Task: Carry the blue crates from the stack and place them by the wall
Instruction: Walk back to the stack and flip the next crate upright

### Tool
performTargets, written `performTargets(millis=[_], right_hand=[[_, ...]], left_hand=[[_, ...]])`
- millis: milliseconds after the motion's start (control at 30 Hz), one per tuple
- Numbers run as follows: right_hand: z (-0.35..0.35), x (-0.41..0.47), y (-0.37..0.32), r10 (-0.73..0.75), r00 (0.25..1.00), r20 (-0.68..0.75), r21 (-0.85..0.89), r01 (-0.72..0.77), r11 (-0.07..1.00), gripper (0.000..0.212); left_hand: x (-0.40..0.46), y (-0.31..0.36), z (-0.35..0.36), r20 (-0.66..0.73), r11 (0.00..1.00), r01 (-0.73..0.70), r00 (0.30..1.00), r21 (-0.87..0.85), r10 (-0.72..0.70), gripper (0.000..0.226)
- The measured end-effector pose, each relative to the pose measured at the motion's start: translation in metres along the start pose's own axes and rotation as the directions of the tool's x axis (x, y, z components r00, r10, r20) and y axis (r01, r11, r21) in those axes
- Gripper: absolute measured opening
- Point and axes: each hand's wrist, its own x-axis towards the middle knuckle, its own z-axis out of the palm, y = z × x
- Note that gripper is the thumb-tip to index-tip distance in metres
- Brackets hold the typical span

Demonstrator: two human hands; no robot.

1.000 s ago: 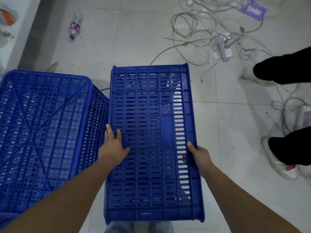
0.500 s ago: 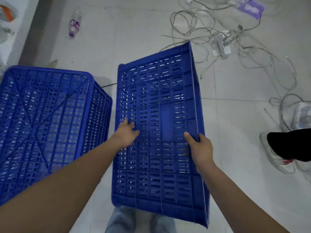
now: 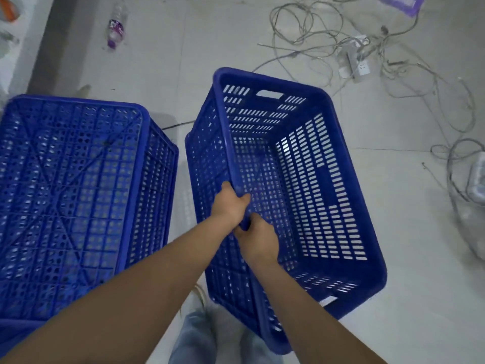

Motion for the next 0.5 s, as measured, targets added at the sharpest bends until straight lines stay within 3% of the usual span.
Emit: performTargets(millis=[100, 200, 367, 500], right_hand=[[0.027, 0.006, -0.012, -0.014, 0.996, 0.09, 0.005, 0.014, 1.0, 0.034], [0.053, 0.016, -0.024, -0.037, 0.988, 0.149, 0.047, 0.03, 0.998, 0.018], [0.089, 0.039, -0.041, -0.054, 0.986, 0.16, -0.031, 0.06, 0.998, 0.035], [0.101, 0.057, -0.04, 0.019, 0.98, 0.197, -0.07, -0.005, 0.998, 0.039]], left_hand=[[0.02, -0.018, -0.012, -0.082, 0.996, 0.043, 0.996, 0.073, -0.037, 0.022], [0.046, -0.037, -0.028, -0.109, 0.99, 0.089, 0.991, 0.109, -0.077, 0.032], [0.08, -0.051, -0.04, -0.113, 0.992, 0.068, 0.992, 0.104, -0.056, 0.03], [0.102, -0.055, -0.038, -0.079, 0.989, 0.084, 0.994, 0.12, -0.075, 0.031]])
